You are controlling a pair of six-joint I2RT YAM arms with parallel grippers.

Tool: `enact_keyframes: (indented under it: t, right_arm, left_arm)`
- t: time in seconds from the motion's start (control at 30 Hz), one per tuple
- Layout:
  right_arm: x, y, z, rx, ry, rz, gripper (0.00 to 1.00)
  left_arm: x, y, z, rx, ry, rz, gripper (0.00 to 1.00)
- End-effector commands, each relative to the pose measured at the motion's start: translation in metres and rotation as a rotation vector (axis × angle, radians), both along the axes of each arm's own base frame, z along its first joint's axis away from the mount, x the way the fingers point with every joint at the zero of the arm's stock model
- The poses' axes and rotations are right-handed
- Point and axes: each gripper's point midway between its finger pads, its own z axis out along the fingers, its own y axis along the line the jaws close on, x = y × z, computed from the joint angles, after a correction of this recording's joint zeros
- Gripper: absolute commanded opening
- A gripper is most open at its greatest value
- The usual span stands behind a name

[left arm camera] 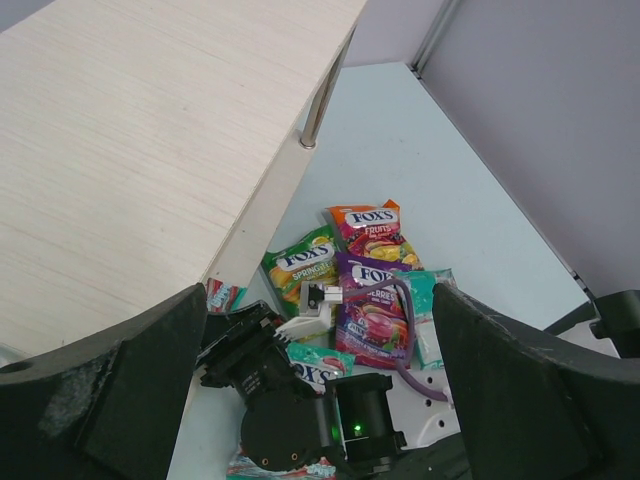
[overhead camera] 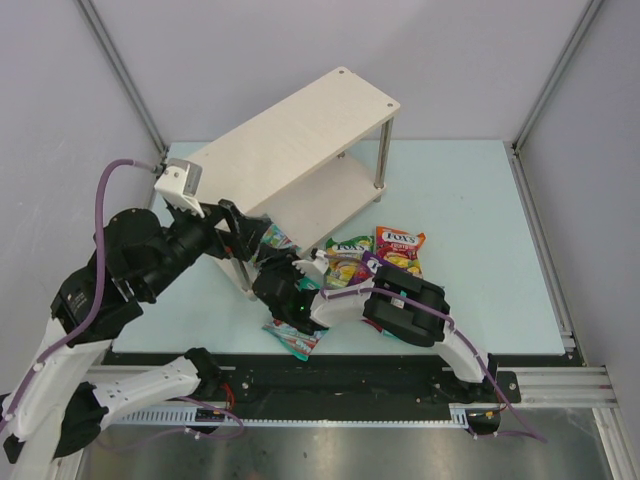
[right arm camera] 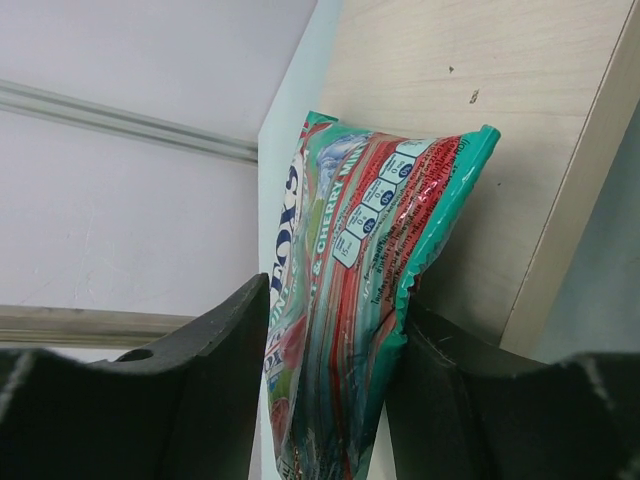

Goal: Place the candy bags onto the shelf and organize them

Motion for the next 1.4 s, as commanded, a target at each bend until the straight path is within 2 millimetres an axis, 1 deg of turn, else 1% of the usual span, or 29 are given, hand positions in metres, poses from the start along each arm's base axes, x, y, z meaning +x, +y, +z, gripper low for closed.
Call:
enact_keyframes:
  t: [0.0, 0.17, 0.23, 0.37, 0.53, 1.03, 1.23, 1.37]
  right_arm:
    - [-0.004, -0.012, 0.012, -0.015, -0.021, -0.041, 0.51]
    - [-0.007, -0.021, 0.012, -0.050, -0.013, -0.032, 0.53]
    - [-0.009, -0.028, 0.010, -0.058, -0.005, -0.030, 0.54]
    - [-0.008, -0.037, 0.008, -0.080, 0.006, -0.022, 0.55]
    - [-0.014, -0.039, 0.005, -0.103, 0.011, 0.001, 0.56]
    - [-0.019, -0.043, -0.008, -0.133, 0.036, 0.027, 0.59]
    - [-0.019, -0.053, -0.021, -0.130, 0.075, 0.018, 0.61]
    - [-0.022, -0.057, -0.024, -0.140, 0.085, 0.021, 0.61]
  left_arm:
    - [-0.002, -0.001, 0.004, -0.022, -0.010, -0.009, 0.98]
    - [-0.001, 0.000, 0.003, -0.016, -0.009, -0.006, 0.98]
    - [-0.001, -0.001, 0.003, -0.016, -0.008, -0.008, 0.98]
    - [0.000, -0.002, 0.002, -0.020, -0.011, -0.006, 0.98]
    - [0.000, -0.001, 0.003, -0.023, -0.011, -0.004, 0.98]
    - [-0.002, -0.001, -0.002, -0.030, -0.003, -0.005, 0.99]
    - [-0.003, -0.003, -0.007, -0.035, 0.008, -0.014, 0.99]
    - [-0.004, -0.003, -0.009, -0.040, 0.011, -0.016, 0.98]
